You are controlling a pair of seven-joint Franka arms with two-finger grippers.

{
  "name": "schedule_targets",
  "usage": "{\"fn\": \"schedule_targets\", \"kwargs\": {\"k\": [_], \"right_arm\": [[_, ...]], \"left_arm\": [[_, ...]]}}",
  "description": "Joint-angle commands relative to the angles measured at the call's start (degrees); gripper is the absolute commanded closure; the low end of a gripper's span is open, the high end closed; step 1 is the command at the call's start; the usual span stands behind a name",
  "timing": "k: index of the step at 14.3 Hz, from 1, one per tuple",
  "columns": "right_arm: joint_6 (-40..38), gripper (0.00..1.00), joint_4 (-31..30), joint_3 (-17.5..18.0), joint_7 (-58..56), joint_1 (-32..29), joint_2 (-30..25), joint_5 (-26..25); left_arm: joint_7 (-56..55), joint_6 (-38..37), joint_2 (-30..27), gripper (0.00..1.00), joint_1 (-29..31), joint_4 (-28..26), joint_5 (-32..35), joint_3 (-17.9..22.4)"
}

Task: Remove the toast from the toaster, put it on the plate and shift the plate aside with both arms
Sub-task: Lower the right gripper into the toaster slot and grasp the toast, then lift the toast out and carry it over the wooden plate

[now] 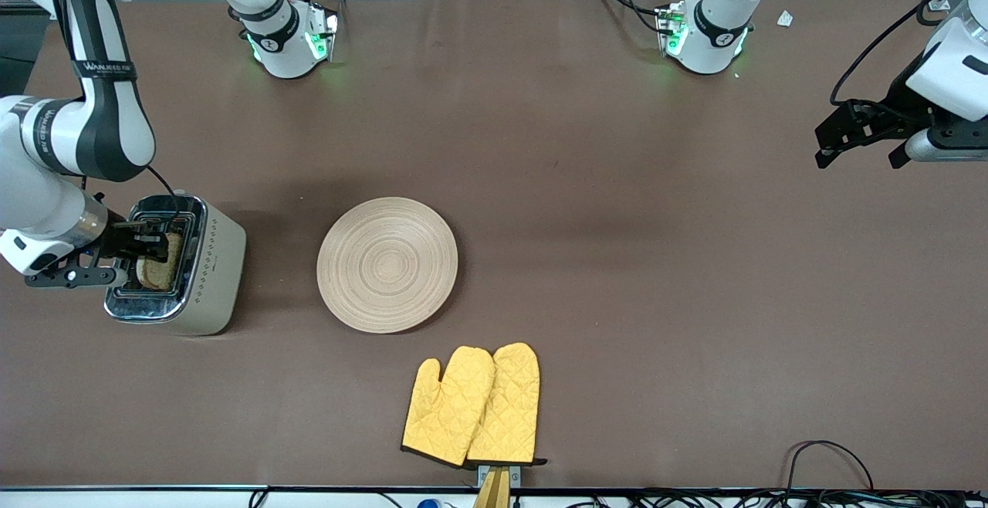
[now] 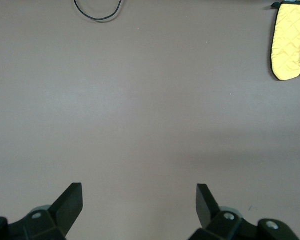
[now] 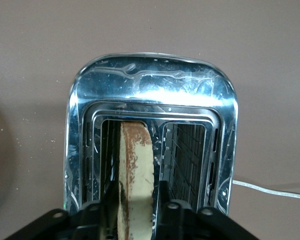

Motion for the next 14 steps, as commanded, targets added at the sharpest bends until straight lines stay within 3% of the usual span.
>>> {"fn": "schedule_targets", "kwargs": {"k": [1, 4, 7, 14], "right_arm": [[-1.4, 1.00, 2.0, 0.4, -0.8, 0.3, -0.4, 1.3], [-17.1, 1.00, 12.2, 0.6, -0.8, 2.4, -0.8, 1.2], [-20.3, 1.00, 12.2, 0.6, 7.3, 8.1, -2.7, 0.7], [-11.0, 1.00, 6.3, 0.7, 20.8, 21.3, -2.2, 3.0]], "left_arm": [[0.9, -1.1, 0.6, 0.00, 0.3, 1.3, 0.3, 0.0], [0.8, -1.2, 0.6, 0.00, 0.3, 1.3, 0.3, 0.0], [0.9, -1.2, 0.6, 0.00, 0.3, 1.3, 0.3, 0.0], [0.9, -1.2, 0.6, 0.00, 0.3, 1.3, 0.3, -0.1]]}}
